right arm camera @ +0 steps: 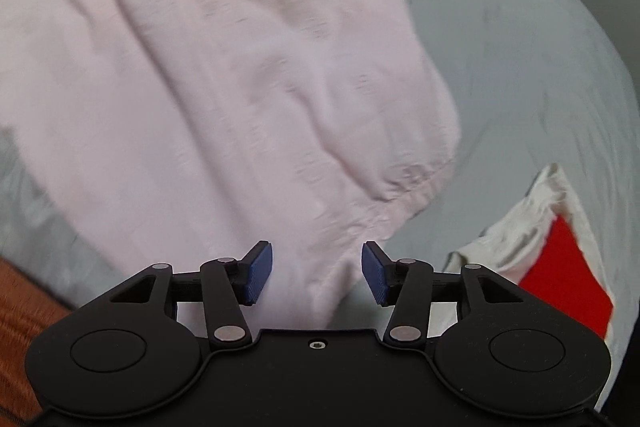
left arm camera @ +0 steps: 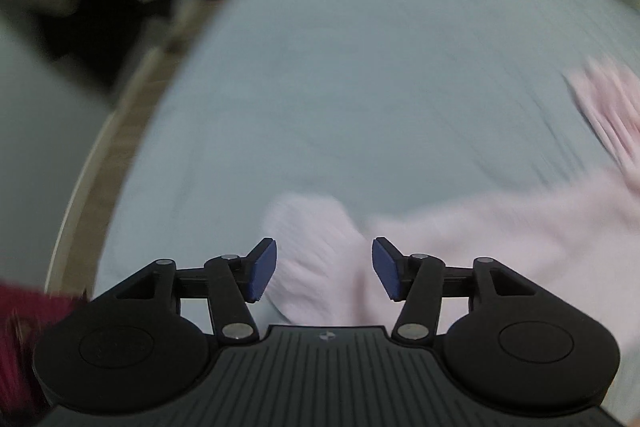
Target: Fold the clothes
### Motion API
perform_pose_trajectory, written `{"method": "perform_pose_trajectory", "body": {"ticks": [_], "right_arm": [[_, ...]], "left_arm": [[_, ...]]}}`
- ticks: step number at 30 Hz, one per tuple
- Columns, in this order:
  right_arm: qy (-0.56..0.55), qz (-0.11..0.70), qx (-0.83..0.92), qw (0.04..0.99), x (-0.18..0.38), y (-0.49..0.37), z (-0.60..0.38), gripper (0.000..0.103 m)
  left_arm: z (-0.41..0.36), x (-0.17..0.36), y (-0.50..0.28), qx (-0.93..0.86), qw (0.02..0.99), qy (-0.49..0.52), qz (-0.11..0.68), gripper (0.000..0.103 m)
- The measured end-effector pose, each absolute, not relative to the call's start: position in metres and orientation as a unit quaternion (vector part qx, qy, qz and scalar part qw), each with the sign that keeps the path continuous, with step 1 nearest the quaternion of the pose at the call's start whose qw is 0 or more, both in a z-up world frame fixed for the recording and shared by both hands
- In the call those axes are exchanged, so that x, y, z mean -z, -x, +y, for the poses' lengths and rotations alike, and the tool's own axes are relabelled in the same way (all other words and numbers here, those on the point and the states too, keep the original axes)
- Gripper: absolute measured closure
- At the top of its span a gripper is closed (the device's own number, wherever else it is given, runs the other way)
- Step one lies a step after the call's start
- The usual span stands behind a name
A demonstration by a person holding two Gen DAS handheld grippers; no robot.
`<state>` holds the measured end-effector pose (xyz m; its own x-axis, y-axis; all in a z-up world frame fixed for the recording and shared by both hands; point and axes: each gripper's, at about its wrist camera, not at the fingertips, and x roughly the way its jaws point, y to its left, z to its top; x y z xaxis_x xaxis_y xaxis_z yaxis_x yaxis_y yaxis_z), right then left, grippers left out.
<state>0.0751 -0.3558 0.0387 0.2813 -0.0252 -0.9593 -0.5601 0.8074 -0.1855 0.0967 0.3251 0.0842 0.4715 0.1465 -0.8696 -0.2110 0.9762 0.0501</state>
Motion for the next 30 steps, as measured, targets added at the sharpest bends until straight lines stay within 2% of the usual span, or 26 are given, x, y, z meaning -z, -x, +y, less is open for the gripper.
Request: {"method": "perform_pose_trajectory", "body": {"ticks": [3, 6, 11, 12, 15, 18, 23, 25, 27, 30], "right_arm": [[0.263, 0.573, -0.175, 0.756, -0.036, -0.075, -0.352, 0.056], [0.272, 0.581, -0.172, 0.748, -0.033, -0.077, -0.348, 0.055], [0.282, 0.585, -0.168, 0.742, -0.036, -0.083, -0.346, 0.055], [0.285, 0.584, -0.168, 0.741, -0.036, -0.085, -0.345, 0.055], [0.296, 0.581, -0.170, 0.739, -0.037, -0.093, -0.342, 0.055], [0.306, 0.577, -0.169, 0.738, -0.038, -0.102, -0.340, 0.055], [0.316, 0.569, -0.148, 0.744, -0.039, -0.126, -0.342, 0.055], [0.314, 0.566, -0.136, 0.750, -0.040, -0.138, -0.345, 0.055], [0.304, 0.562, -0.125, 0.759, -0.042, -0.151, -0.350, 0.055], [0.288, 0.557, -0.119, 0.770, -0.048, -0.169, -0.356, 0.055]], "left_arm": [[0.342, -0.071, -0.110, -0.133, 0.842, 0.083, 0.516, 0.051], [0.351, -0.037, -0.129, -0.161, 0.797, 0.124, 0.568, 0.051], [0.346, -0.005, -0.147, -0.185, 0.755, 0.117, 0.618, 0.051], [0.346, 0.000, -0.149, -0.189, 0.753, 0.116, 0.619, 0.056], [0.349, 0.009, -0.153, -0.191, 0.751, 0.136, 0.617, 0.085], [0.355, 0.007, -0.152, -0.212, 0.747, 0.149, 0.612, 0.098], [0.376, -0.006, -0.141, -0.281, 0.733, 0.133, 0.605, 0.097], [0.384, -0.012, -0.136, -0.304, 0.729, 0.113, 0.603, 0.087], [0.382, -0.021, -0.136, -0.307, 0.741, 0.096, 0.590, 0.080], [0.365, -0.036, -0.145, -0.303, 0.766, 0.051, 0.565, 0.063]]}}
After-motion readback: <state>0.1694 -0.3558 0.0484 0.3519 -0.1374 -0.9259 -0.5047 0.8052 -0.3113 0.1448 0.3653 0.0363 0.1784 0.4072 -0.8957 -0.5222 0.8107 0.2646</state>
